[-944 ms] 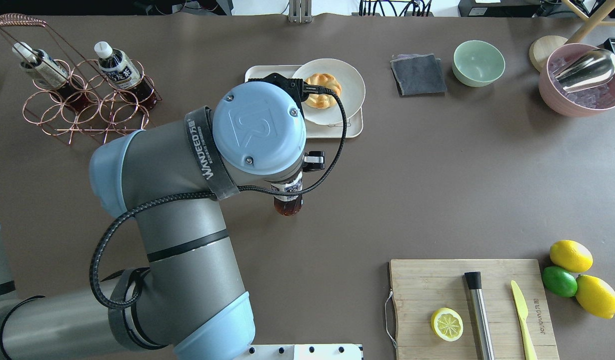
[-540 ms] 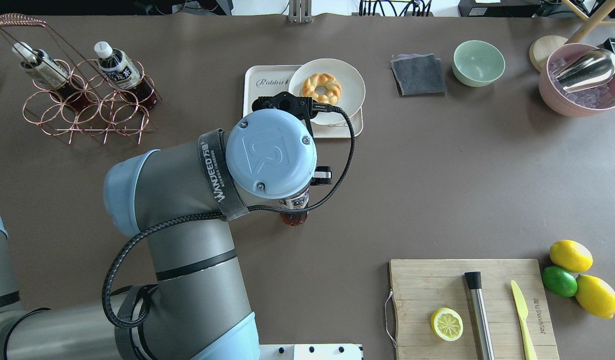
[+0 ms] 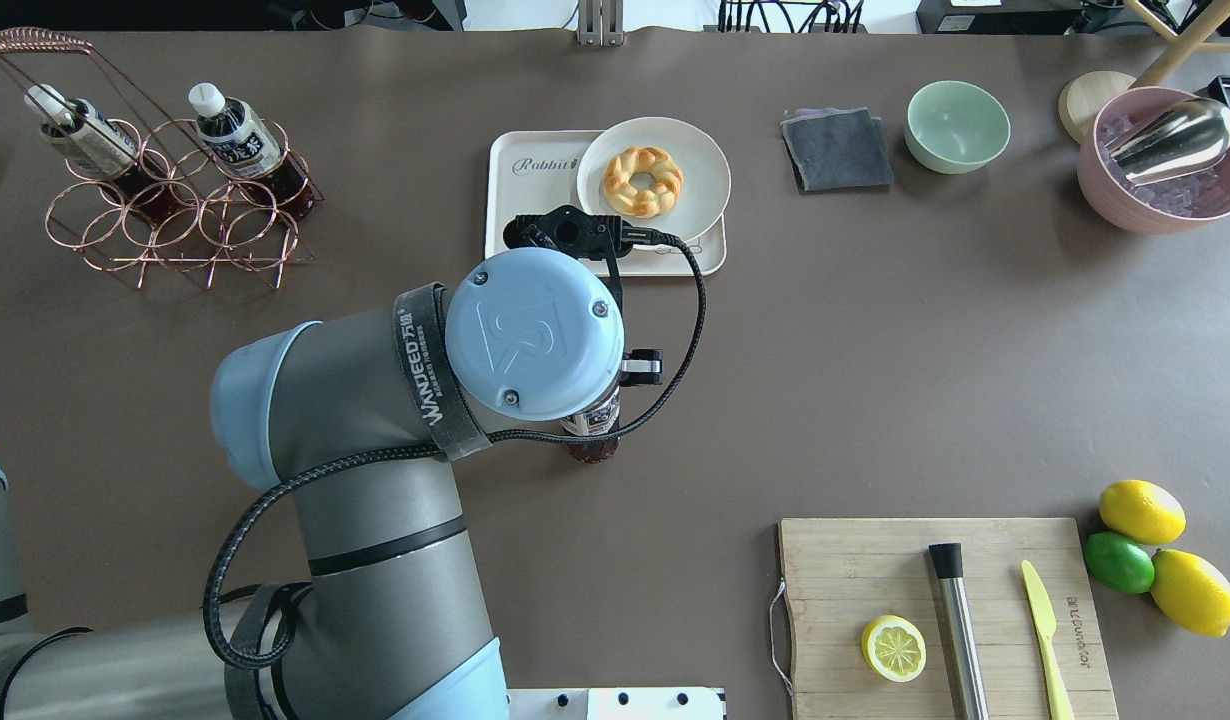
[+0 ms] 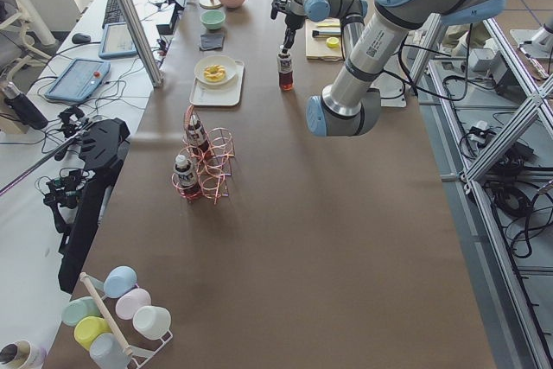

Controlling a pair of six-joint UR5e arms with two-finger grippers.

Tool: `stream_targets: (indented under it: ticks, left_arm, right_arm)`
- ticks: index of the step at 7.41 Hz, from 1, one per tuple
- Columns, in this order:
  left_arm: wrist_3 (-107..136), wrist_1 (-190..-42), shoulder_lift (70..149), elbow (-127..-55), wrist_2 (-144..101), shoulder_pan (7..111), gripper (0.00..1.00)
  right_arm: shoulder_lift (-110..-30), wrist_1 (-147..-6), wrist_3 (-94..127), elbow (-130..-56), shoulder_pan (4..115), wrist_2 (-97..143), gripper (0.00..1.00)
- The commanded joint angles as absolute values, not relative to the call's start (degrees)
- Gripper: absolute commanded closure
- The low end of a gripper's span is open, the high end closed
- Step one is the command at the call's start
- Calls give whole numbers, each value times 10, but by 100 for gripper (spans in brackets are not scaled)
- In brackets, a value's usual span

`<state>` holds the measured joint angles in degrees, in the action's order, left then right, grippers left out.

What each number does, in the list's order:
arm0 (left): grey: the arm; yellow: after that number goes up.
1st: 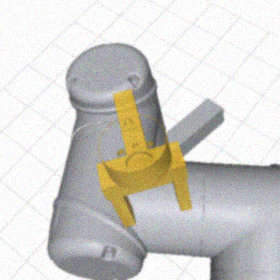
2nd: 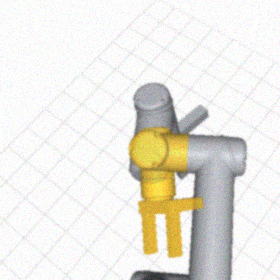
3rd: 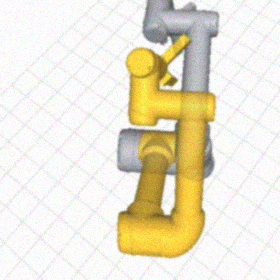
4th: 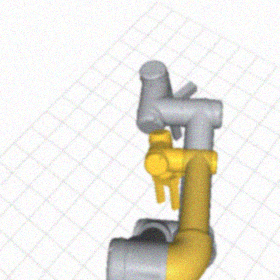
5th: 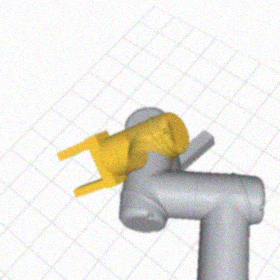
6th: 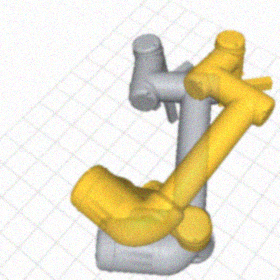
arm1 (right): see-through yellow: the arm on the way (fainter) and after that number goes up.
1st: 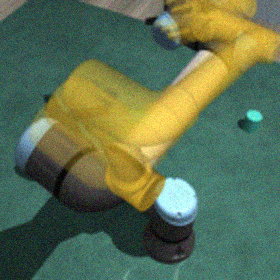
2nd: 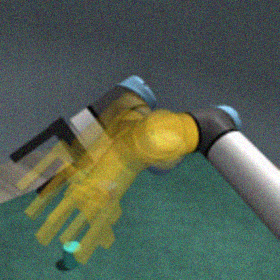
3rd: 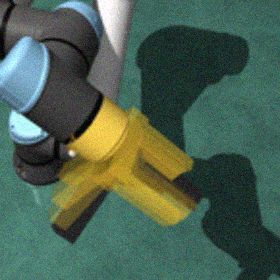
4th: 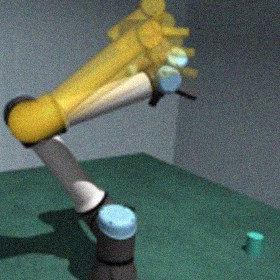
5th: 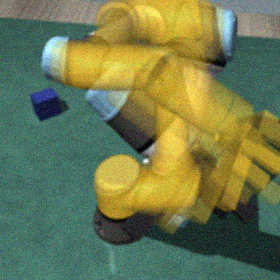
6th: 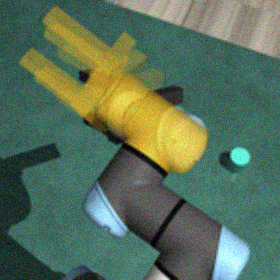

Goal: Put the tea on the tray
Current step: 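Carry the bottle with the left gripper and set it down near the tray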

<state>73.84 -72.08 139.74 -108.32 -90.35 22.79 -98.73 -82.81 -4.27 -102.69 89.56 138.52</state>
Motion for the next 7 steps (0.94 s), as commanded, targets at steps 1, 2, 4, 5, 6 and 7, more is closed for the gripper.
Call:
stream_targets:
  ticks: [1, 2, 4, 5, 6, 7]
  left_arm:
    - [738, -730, 1392, -1089, -904, 229, 35]
    - [738, -730, 1391, -1098, -904, 229, 4]
    - [735, -727, 1386, -1133, -907, 246, 3]
    - [732, -727, 1360, -1165, -908, 263, 3]
    - [708, -727, 1320, -1205, -931, 283, 3]
    - [662, -727, 1285, -1235, -983, 332, 3]
  right_arm:
    - [-982, -829, -39, -1029, 896, 1386, 0]
    - [-980, -829, -39, -1029, 895, 1390, 0]
    - [-969, -830, 19, -1068, 876, 1406, 0]
    - [-953, -830, 106, -1105, 842, 1409, 0]
    - [-925, -829, 233, -1150, 783, 1403, 0]
    - [-892, -829, 349, -1187, 730, 1396, 0]
